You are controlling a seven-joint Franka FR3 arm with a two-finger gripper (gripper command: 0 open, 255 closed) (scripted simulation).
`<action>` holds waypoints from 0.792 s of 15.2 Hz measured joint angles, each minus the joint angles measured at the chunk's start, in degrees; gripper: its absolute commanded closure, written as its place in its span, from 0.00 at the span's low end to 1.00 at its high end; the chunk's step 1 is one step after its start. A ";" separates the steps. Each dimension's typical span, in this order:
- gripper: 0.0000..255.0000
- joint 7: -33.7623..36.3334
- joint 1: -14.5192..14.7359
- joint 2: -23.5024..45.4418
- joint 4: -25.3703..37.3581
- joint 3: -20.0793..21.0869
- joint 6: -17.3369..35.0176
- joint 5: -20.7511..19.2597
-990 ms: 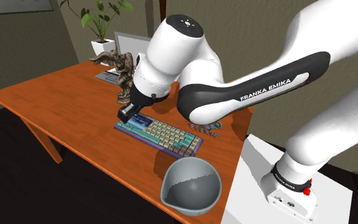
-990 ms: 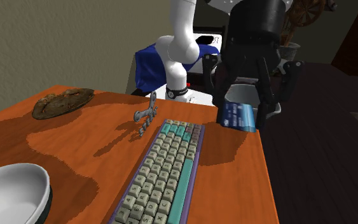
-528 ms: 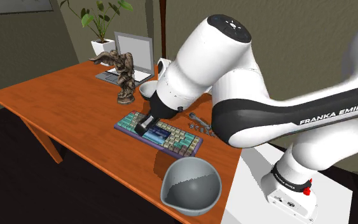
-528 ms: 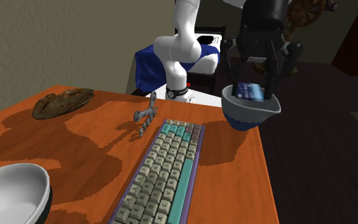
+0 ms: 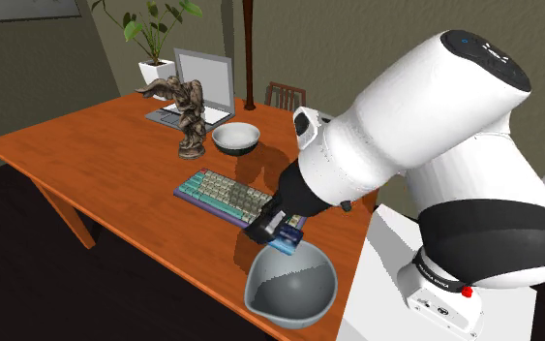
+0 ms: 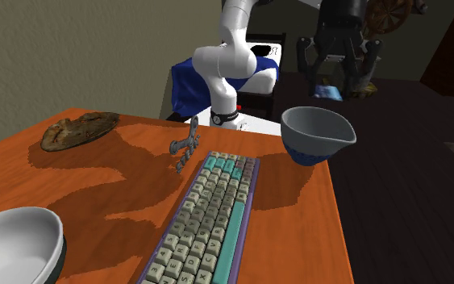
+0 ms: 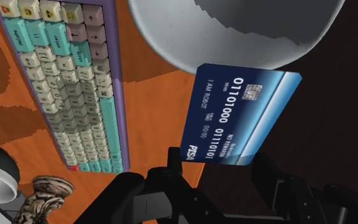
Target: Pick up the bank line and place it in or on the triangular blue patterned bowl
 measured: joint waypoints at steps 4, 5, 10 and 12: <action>1.00 2.13 3.76 -4.35 -1.84 0.25 -2.84 1.64; 1.00 2.39 4.20 -4.75 -2.65 0.47 -2.49 1.92; 1.00 3.35 4.18 -4.08 -5.57 2.55 1.16 2.68; 1.00 3.74 4.14 -3.75 -6.73 3.43 2.68 2.97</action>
